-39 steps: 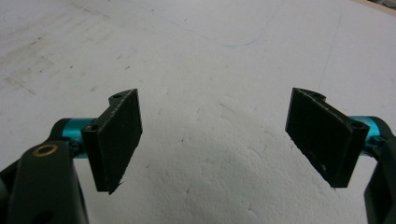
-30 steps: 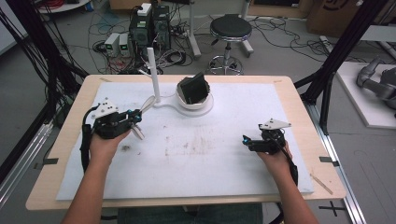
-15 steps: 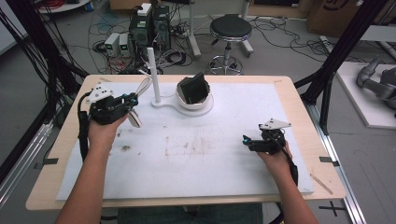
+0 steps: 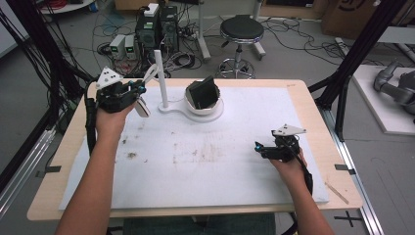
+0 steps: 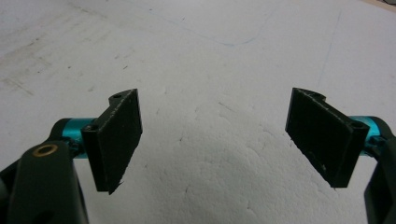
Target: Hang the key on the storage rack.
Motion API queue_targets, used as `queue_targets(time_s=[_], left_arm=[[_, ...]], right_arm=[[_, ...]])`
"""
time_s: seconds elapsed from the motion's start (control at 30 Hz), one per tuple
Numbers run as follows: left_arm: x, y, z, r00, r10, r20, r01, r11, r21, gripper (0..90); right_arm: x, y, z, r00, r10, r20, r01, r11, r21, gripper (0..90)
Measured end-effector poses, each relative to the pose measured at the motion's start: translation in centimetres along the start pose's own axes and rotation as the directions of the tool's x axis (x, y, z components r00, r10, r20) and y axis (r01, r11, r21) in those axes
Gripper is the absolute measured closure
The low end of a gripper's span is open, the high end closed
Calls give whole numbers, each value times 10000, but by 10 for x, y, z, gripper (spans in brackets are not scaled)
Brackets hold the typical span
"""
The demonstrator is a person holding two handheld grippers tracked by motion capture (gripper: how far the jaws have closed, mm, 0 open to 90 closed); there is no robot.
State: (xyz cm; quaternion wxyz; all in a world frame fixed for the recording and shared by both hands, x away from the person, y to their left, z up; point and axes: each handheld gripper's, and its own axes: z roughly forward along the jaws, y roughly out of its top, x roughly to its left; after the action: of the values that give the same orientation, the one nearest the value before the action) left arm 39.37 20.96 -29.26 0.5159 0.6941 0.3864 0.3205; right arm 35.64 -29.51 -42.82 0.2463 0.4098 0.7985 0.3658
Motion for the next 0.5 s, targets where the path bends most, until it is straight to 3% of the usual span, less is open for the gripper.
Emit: queue_targets(time_s=[0.1,0.5], left_arm=[[2,2,5,9995,151,-290,-146,9997,184,814],[7,0,17,9985,197,-513,-166,9981,587,814]], right_arm=[[-1,0,0,10000,37,-44,-37,10000,-10,188],[-1,-2,0,10000,67,7,-67,10000,44,188]])
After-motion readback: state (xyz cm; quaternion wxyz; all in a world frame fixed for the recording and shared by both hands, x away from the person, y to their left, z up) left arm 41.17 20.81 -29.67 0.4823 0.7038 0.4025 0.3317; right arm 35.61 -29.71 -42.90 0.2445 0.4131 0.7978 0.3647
